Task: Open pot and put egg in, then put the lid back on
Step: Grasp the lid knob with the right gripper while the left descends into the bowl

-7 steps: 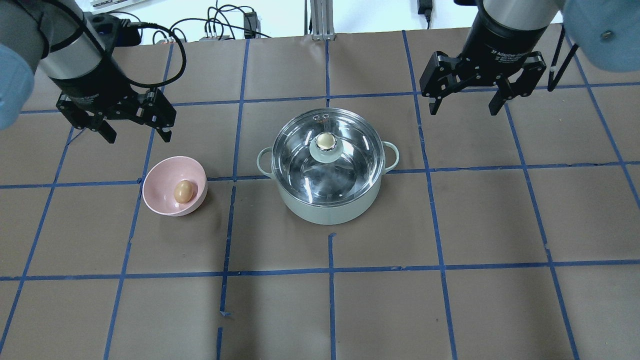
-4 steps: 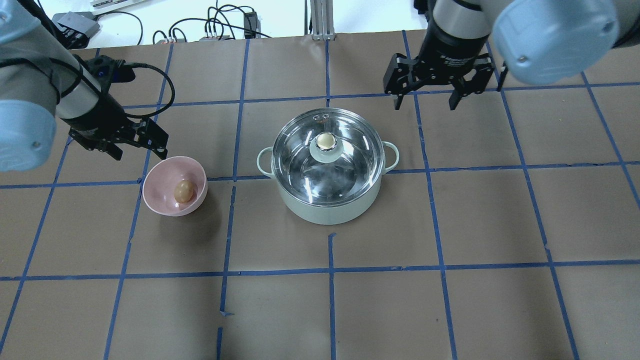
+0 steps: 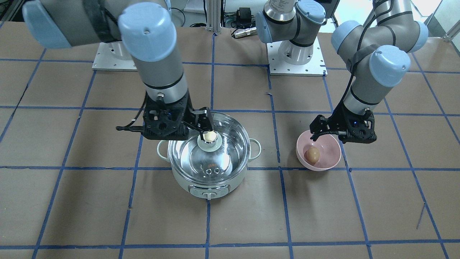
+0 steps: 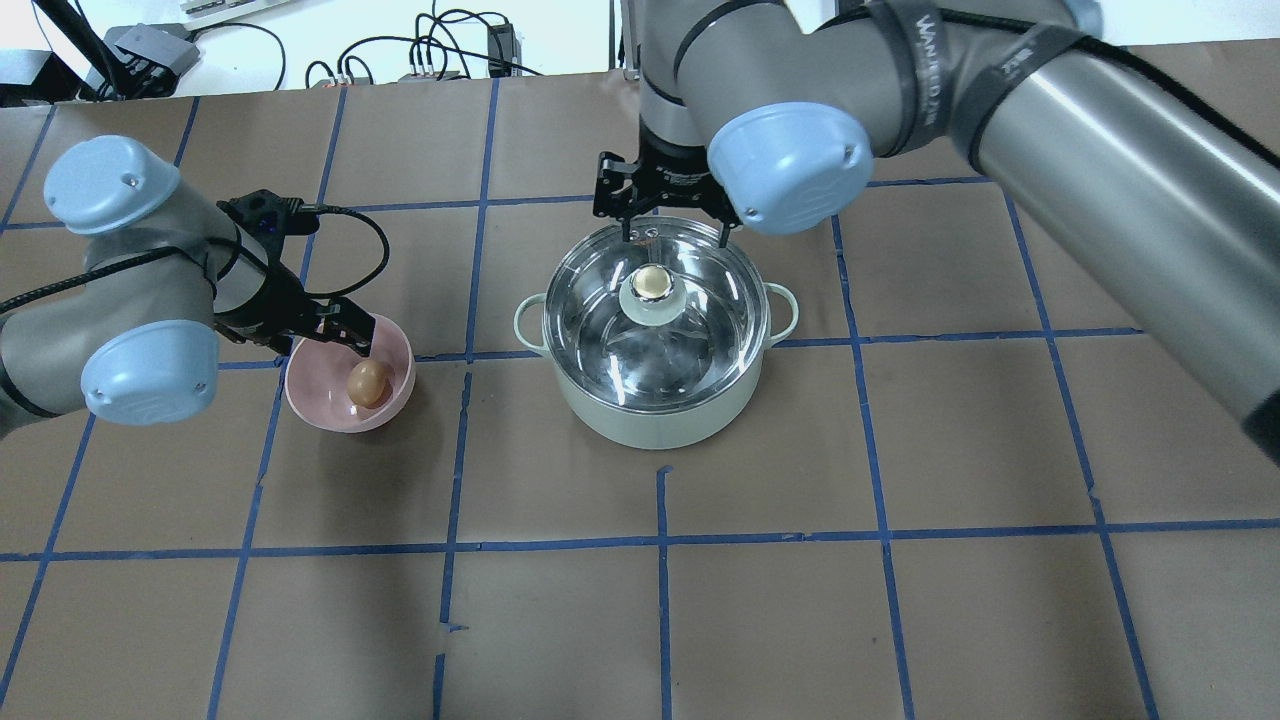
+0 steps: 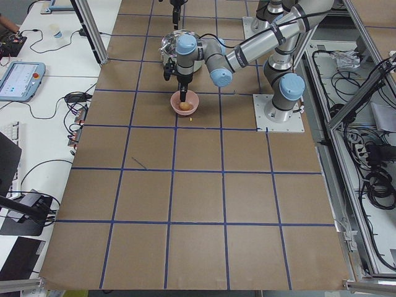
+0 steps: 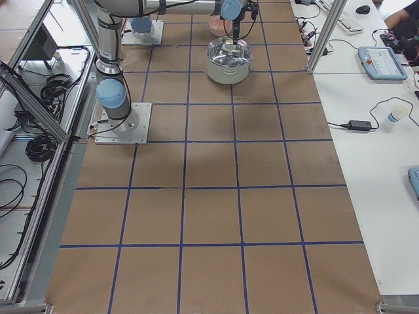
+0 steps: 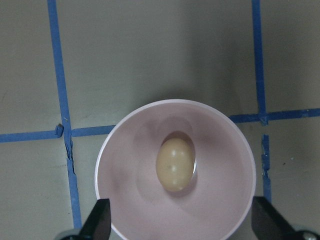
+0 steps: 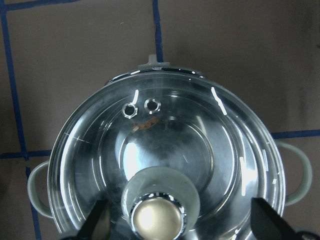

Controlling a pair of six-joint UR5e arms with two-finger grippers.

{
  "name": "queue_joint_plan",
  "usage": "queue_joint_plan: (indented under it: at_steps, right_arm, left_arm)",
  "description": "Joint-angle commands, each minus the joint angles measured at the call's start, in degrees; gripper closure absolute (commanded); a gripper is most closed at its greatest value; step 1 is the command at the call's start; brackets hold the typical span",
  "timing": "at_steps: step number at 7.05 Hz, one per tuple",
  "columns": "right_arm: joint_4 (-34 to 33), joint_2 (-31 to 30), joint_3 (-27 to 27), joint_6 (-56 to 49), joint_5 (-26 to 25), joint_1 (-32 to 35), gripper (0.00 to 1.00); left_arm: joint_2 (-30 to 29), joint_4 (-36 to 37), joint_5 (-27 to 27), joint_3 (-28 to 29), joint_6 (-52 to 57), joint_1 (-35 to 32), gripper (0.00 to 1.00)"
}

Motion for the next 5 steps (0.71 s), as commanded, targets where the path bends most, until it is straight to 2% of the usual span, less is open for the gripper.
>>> queue_joint_plan:
  at_steps: [1,2,3,4,5]
  right_arm:
    - [-0.2,2.29,0.23,0.96,-0.68,2.13,0.0]
    - [-0.29,2.38,0.84,0.17,-0.77,2.22,0.01]
    - [-0.64,2.38,2.24,0.16,-0.85,2.13,0.07]
    - [-3.42,2.38,3.3,0.16,-0.85,2.13,0.1]
    - [-3.54,2.47,3.4,0.16,-0.94,2.13,0.11]
  left_arm:
    - [-0.73,0.87,0.26,-1.87,-0.21,-0.15,0.0]
    - [-0.91,0.87,2.27,-1.88,-0.38,-0.23,0.0]
    - [-1.0,0.87,2.55,-1.88,-0.47,-0.23,0.0]
    - [-1.17,0.95,2.55,-1.88,-0.56,-0.23,0.0]
    - [-1.61,2.26,2.64,-1.88,-0.47,-0.23,0.0]
